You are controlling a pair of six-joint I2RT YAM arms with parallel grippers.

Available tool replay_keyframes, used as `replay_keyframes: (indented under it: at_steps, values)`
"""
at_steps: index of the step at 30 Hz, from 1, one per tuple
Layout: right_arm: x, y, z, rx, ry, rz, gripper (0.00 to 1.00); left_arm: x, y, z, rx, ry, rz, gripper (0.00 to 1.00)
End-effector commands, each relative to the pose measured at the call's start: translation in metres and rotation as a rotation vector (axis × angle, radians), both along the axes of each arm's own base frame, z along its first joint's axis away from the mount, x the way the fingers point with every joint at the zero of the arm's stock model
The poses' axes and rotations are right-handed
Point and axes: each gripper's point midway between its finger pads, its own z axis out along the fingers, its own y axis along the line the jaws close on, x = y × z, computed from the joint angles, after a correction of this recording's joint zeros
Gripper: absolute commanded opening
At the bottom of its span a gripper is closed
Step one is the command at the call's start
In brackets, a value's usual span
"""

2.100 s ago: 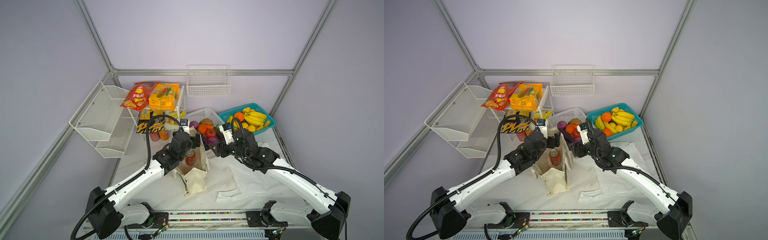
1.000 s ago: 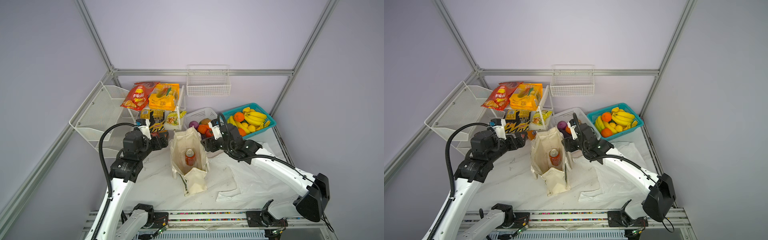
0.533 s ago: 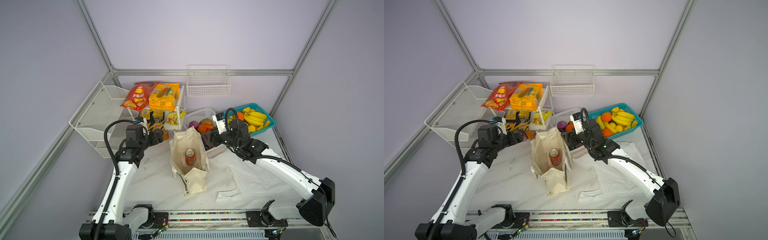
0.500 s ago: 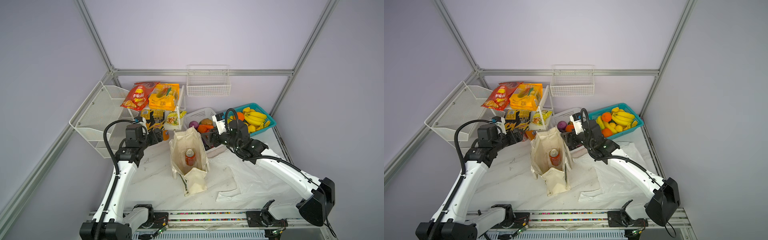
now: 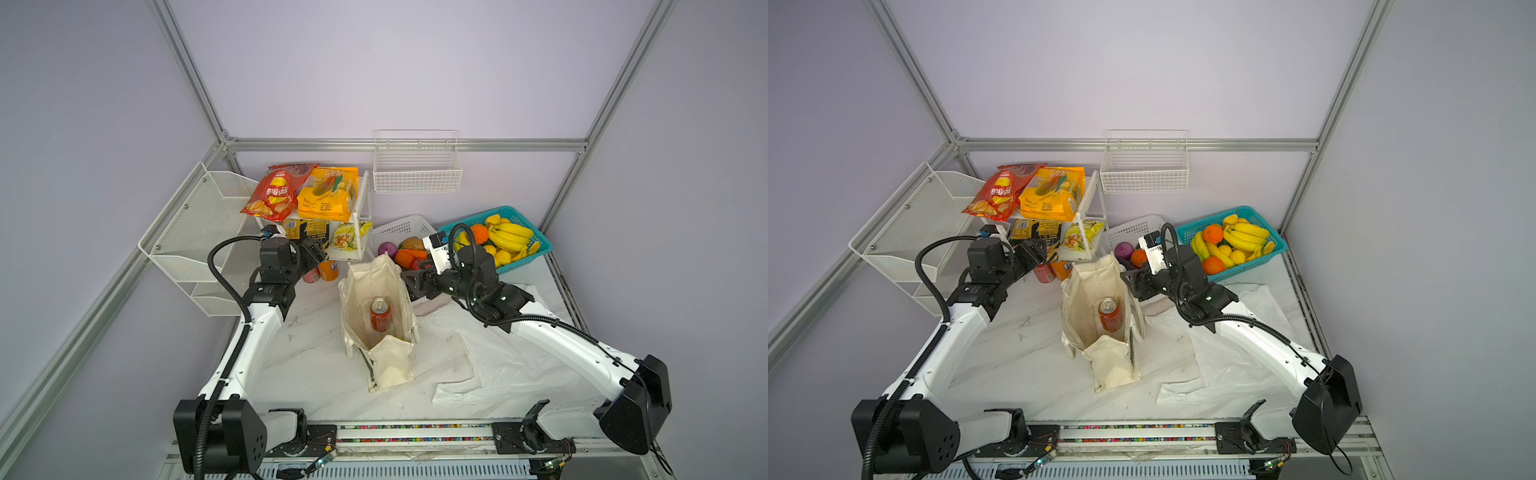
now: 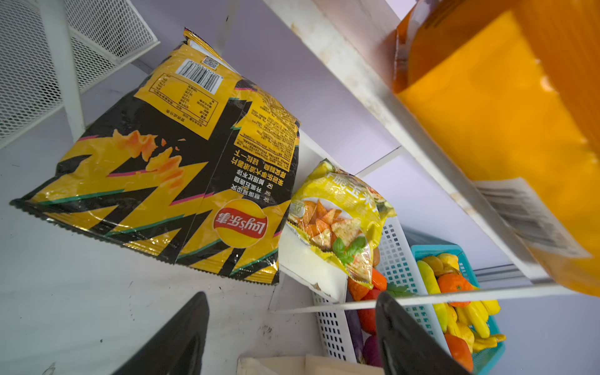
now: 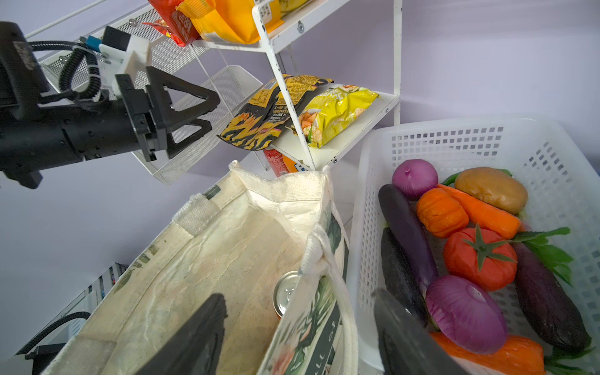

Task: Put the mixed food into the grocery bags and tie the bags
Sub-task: 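Move the left gripper toward the black-yellow Lay's chip bag on the shelf, then grasp the black-yellow Lay's chip bag with the left gripper and pull it off the shelf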

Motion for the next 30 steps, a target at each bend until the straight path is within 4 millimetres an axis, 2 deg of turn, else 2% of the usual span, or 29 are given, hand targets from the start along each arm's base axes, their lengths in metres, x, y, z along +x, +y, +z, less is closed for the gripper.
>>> replay_keyframes:
  at_steps: [1,7,13,16,18,19,24,30]
  values:
    - [-0.004,0.000,0.012,0.016,-0.050,0.017,0.74,0.011,-0.007,0.000,0.069,-0.027,0.013,0.78]
    - [-0.004,-0.002,0.011,0.013,-0.044,0.008,0.74,0.017,-0.011,-0.010,0.344,0.024,-0.008,0.78]
    - [-0.005,0.000,0.001,0.003,-0.027,0.020,0.74,0.021,-0.012,-0.020,0.708,0.058,-0.147,0.78]
    - [-0.004,0.002,-0.002,0.001,-0.022,0.025,0.74,0.026,-0.011,-0.023,0.836,0.062,-0.199,0.78]
    - [-0.005,0.002,-0.003,0.000,-0.021,0.027,0.74,0.029,-0.013,-0.019,0.892,0.035,-0.217,0.78]
    - [-0.005,0.002,-0.003,-0.001,-0.020,0.027,0.74,0.036,-0.013,-0.032,0.916,0.051,-0.235,0.77]
    - [-0.006,0.000,-0.008,-0.009,-0.011,0.023,0.74,0.049,-0.017,-0.032,0.943,0.030,-0.251,0.76]
    - [-0.005,0.000,-0.010,-0.015,-0.003,0.021,0.74,0.059,-0.006,-0.036,0.981,0.056,-0.184,0.71]
